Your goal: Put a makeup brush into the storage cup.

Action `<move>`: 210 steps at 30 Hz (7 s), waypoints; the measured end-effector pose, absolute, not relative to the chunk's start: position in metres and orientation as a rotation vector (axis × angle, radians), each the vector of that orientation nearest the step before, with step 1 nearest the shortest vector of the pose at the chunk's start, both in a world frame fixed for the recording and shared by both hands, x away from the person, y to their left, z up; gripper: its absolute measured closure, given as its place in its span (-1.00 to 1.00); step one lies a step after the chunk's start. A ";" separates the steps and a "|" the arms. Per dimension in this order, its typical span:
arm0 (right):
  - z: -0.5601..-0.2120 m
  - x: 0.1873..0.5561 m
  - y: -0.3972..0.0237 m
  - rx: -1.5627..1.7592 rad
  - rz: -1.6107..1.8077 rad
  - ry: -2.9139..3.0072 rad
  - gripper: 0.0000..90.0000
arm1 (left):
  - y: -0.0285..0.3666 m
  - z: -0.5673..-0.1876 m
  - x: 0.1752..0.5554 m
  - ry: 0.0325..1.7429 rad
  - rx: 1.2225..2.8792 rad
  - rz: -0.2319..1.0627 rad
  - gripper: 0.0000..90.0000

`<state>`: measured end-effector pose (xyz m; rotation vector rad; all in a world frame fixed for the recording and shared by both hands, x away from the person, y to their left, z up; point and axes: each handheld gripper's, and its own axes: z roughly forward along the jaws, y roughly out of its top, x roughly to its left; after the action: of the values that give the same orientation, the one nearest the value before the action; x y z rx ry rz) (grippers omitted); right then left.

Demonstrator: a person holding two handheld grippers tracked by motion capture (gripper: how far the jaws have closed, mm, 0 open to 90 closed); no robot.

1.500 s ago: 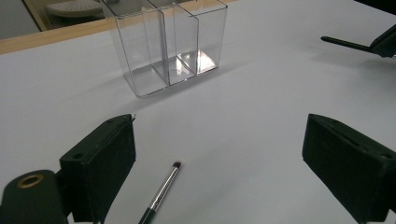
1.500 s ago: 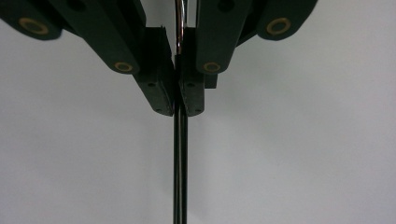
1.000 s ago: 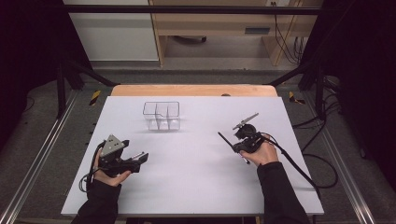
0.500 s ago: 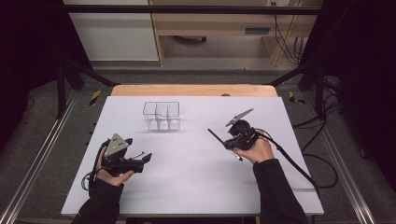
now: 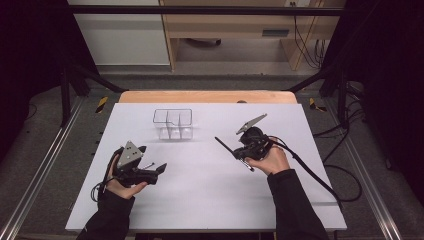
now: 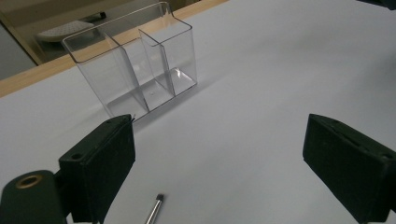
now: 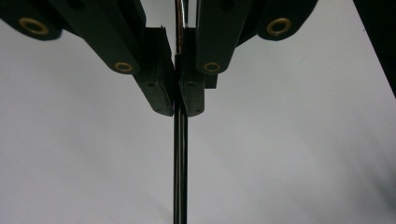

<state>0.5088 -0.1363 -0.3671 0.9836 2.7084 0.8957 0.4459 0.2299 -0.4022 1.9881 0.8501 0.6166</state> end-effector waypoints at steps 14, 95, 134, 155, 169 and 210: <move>-0.361 0.503 -0.130 0.934 0.932 2.748 0.87 | 0.209 -0.397 0.446 0.754 2.075 0.656 -0.81; -0.371 0.487 -0.105 0.769 0.944 2.904 0.87 | 0.093 -0.381 0.433 0.124 2.406 1.019 -0.72; -0.375 0.487 -0.100 0.746 0.935 2.952 0.87 | 0.068 -0.398 0.428 -0.092 2.477 1.114 -0.09; -0.376 0.485 -0.099 0.724 0.930 2.969 0.87 | 0.065 -0.404 0.426 -0.195 2.505 1.104 0.51; -0.375 0.485 -0.100 0.701 0.940 2.964 0.86 | 0.064 -0.407 0.424 -0.282 2.539 1.106 0.71; -0.346 0.482 -0.134 0.835 1.206 2.489 -0.33 | 0.092 -0.412 0.433 0.001 2.553 0.996 0.85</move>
<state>0.4822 -0.1343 -0.3461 0.8349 2.4888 1.2059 0.4330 0.0920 -0.4116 2.5531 0.0005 0.9959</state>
